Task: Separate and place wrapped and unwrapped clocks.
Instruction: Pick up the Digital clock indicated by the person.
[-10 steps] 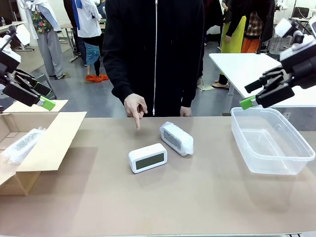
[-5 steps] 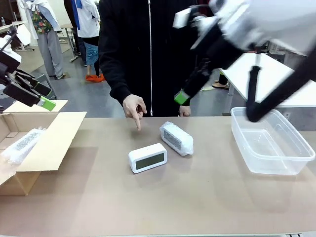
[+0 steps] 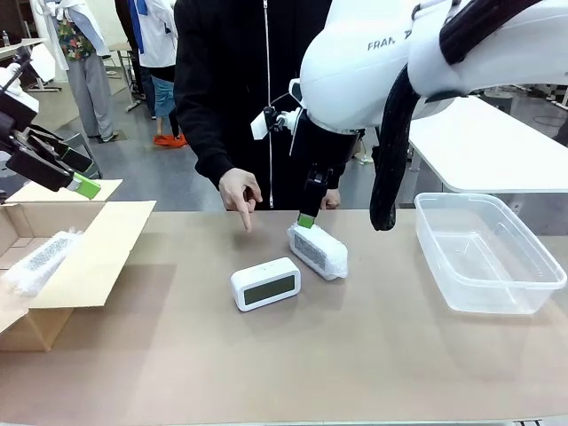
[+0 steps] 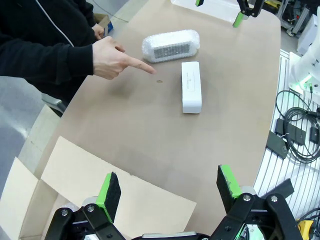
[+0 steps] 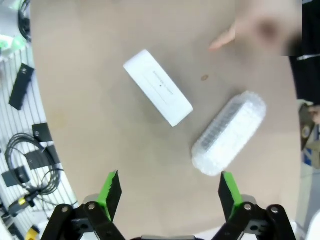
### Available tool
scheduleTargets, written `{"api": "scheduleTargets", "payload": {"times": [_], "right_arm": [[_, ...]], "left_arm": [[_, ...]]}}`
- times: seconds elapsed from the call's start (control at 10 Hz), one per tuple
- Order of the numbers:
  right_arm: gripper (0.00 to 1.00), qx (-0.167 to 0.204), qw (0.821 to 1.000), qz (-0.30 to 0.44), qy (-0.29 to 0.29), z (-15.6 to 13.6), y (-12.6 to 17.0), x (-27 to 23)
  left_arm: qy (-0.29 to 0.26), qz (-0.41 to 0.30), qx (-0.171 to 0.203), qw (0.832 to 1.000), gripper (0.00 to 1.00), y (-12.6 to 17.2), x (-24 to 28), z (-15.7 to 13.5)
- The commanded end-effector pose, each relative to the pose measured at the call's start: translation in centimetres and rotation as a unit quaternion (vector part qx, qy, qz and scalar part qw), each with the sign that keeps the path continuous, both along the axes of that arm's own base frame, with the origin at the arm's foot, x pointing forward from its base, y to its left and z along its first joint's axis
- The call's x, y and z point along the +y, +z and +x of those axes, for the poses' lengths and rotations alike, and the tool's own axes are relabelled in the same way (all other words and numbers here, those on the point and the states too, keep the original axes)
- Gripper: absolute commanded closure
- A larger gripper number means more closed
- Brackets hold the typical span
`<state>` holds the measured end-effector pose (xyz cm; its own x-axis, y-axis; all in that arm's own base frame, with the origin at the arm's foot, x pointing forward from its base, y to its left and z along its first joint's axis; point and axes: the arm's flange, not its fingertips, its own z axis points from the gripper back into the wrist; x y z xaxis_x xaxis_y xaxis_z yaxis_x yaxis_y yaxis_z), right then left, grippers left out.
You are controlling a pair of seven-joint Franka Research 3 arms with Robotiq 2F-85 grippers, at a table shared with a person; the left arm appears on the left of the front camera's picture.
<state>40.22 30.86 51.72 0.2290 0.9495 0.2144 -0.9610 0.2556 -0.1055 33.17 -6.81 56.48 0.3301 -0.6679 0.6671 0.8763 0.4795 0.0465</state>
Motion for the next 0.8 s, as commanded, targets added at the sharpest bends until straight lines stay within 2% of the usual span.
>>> {"api": "scheduleTargets", "payload": {"times": [0.0,0.3,0.4,0.5,0.7], "right_arm": [[0.0,0.0,1.0,-0.003,-0.019,-0.9,1.7,-0.6],[0.0,-0.004,1.0,0.001,-0.007,-0.4,1.2,-0.4],[0.0,-0.013,0.998,0.007,0.067,-1.2,-0.5,1.1],[0.0,-0.008,0.995,0.002,0.102,-1.5,-1.9,2.6],[0.0,-0.012,0.991,-0.018,0.134,-1.5,-4.0,5.3]], "left_arm": [[-0.002,-0.008,-0.001,1.0,0.0,0.0,-0.2,0.2],[-0.002,-0.008,-0.001,1.0,0.0,0.0,-0.2,0.2],[-0.002,-0.008,-0.001,1.0,0.0,0.0,-0.2,0.2],[-0.002,-0.008,-0.001,1.0,0.0,0.0,-0.2,0.2],[-0.002,-0.008,-0.001,1.0,0.0,0.0,-0.2,0.2]]}}
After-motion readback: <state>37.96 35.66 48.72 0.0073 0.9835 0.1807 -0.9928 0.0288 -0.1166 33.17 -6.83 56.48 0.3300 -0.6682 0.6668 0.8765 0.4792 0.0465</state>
